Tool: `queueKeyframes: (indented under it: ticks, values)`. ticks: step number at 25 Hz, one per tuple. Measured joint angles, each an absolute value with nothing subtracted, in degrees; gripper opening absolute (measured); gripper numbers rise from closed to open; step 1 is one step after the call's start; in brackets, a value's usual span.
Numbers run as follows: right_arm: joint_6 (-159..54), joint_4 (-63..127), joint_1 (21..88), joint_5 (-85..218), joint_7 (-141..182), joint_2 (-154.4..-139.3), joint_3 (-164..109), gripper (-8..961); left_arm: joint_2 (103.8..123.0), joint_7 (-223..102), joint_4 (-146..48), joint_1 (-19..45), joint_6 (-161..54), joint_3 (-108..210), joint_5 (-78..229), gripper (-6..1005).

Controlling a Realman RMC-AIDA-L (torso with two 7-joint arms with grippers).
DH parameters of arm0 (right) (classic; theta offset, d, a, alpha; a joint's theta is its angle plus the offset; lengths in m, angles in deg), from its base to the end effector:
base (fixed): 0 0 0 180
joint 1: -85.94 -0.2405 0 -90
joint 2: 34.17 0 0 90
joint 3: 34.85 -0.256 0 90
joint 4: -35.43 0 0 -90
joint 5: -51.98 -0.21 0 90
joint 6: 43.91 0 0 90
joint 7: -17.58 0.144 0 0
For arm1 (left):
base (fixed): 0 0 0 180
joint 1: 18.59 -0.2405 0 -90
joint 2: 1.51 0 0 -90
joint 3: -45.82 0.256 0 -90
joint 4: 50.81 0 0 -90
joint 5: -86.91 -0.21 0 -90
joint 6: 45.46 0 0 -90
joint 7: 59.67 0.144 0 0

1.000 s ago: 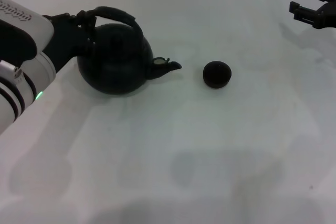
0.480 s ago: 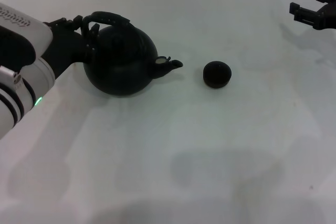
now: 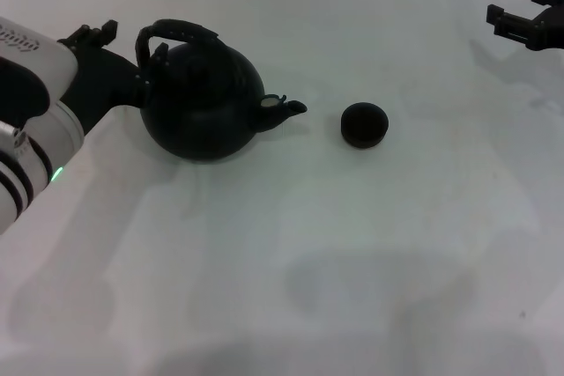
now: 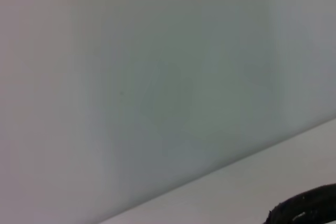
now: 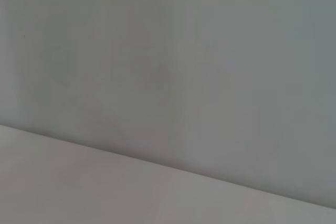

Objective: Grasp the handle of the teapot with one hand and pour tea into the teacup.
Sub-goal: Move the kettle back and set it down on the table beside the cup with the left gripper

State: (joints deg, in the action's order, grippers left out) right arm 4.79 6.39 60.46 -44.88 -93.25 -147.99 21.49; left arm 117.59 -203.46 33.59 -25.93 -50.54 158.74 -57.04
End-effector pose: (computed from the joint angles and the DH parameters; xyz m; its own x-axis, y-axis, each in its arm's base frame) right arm 0.3434 0.3765 0.0310 0.7520 -0.3672 -0.5474 -0.6586 -0.4512 -0.6022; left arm -0.2323 0.2928 -0.0312 0.8683 0.2664 0.4183 0.4933 -0.3770 -0.7839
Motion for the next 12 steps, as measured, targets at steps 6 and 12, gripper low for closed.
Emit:
queueKeyframes:
  ticks: [6, 12]
  values:
    - [4.8, 6.2, 60.5, -44.9, -93.1, -147.73, 21.3, 860, 117.16, -201.5, 33.9, -28.0, -45.2, 161.6, -57.5, 679]
    - [4.8, 6.0, 60.3, -44.9, -92.5, -147.14, 21.2, 860, 117.01, -198.9, 33.5, -31.0, -39.6, 164.7, -57.5, 766]
